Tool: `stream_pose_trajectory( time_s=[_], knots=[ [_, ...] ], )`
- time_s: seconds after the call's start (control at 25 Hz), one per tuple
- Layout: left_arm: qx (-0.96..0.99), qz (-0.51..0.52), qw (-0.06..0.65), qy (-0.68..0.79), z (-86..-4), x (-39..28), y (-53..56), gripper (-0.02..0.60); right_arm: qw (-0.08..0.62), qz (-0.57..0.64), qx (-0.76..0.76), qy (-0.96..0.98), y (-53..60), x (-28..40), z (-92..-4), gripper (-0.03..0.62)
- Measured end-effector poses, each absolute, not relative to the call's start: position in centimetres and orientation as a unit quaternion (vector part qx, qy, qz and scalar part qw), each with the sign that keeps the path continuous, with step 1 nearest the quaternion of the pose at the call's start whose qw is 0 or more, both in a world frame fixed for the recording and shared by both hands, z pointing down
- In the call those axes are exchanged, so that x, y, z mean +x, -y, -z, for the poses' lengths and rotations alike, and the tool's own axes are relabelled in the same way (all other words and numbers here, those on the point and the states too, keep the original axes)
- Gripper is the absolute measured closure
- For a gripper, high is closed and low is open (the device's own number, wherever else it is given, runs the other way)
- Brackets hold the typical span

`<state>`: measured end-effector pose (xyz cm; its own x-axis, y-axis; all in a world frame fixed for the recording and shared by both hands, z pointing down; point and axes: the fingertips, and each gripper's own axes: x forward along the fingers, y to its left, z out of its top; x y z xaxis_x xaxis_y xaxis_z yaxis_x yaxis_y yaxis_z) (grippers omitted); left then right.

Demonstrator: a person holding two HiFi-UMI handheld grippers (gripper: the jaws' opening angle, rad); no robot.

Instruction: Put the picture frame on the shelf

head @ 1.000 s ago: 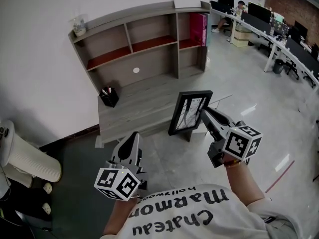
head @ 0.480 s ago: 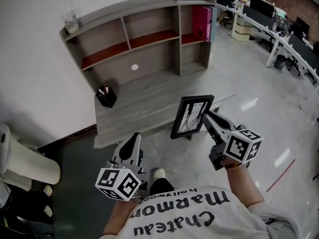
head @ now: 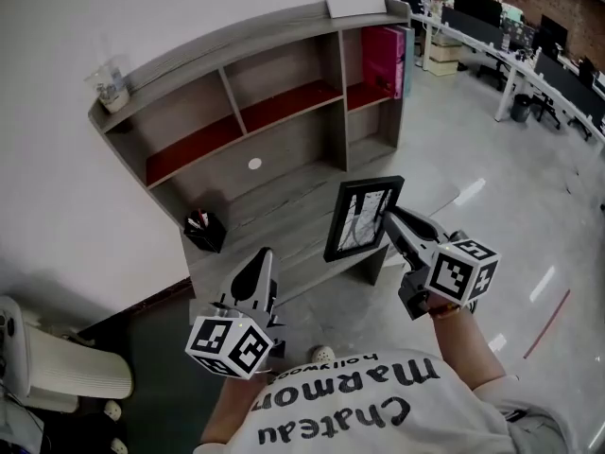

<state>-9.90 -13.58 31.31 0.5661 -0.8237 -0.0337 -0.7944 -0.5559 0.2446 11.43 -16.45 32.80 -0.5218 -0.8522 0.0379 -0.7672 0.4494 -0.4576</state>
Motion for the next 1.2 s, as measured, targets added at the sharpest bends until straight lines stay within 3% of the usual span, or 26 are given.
stream_pose_trajectory(
  time_s=[0.64,1.2],
  knots=[
    [0.888,0.081,0.095,0.443,-30.8,-18.0,25.4,0.565,0.112,0.184,-0.507,-0.834,27.9,5.0,-31.5,0.52],
    [0.88,0.092,0.116,0.451,-32.4,-18.6,31.2,0.565,0.082,0.187,-0.509,-0.836,34.7,5.0,-32.4,0.52]
  ],
)
